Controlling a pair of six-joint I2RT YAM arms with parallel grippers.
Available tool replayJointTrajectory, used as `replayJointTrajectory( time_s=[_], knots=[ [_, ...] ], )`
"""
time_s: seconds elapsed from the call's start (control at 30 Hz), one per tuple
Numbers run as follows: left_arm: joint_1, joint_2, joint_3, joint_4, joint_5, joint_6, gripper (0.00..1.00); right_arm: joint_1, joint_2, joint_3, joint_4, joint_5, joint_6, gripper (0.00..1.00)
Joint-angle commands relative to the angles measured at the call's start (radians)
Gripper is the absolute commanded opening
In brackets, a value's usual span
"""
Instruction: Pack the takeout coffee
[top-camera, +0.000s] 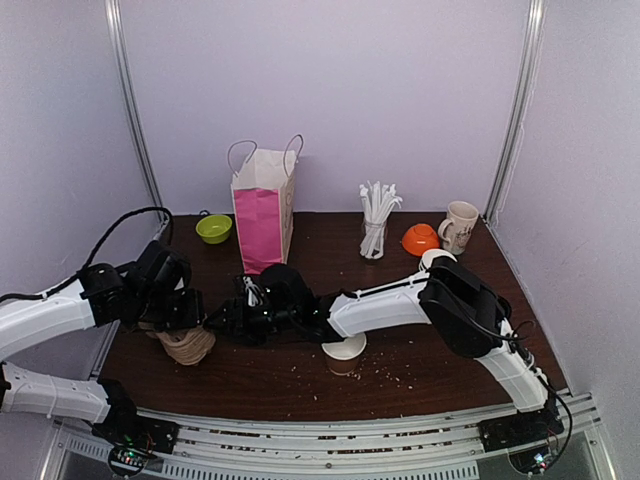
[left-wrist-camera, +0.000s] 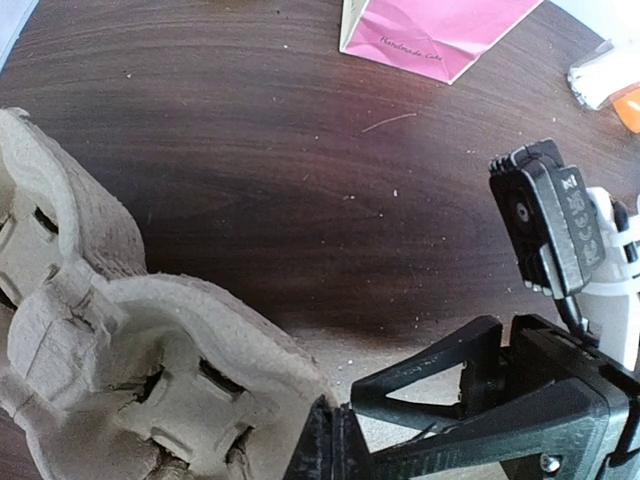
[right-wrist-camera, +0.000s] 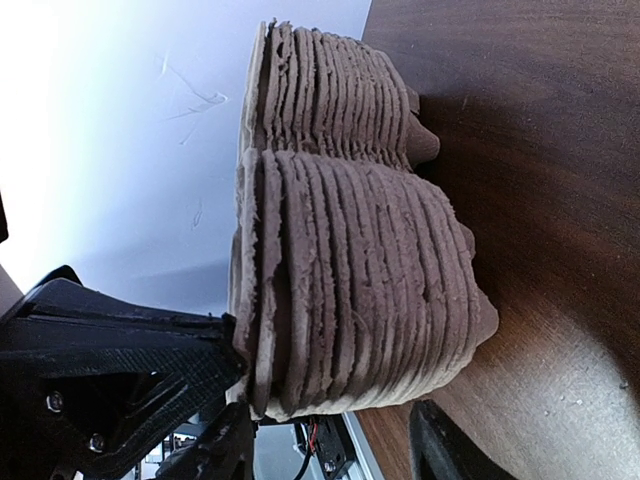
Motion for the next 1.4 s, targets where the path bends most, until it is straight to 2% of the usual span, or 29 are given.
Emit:
replayJointTrajectory(
  time_s=[0.0,0.4,0.73,1.37],
  knots=[
    [0.004,0.008,-0.008,0.058,0.034,0.015,0.00,0.006,0.023,0.033,0.043,-0.020,0.032,0.53],
    [0.004,-0.005,-0.009,0.059,0.048,0.014,0.00,0.006,0.079,0.072,0.069,-0.025,0.098,0.40],
    [0.004,-0.038,-0.006,0.058,0.047,0.014,0.00,0.007,0.095,0.062,0.093,-0.021,0.136,0.26],
    [0.004,-0.066,0.044,0.016,0.050,0.015,0.00,0.005,0.112,0.057,0.061,-0.007,0.135,0.20]
  ],
)
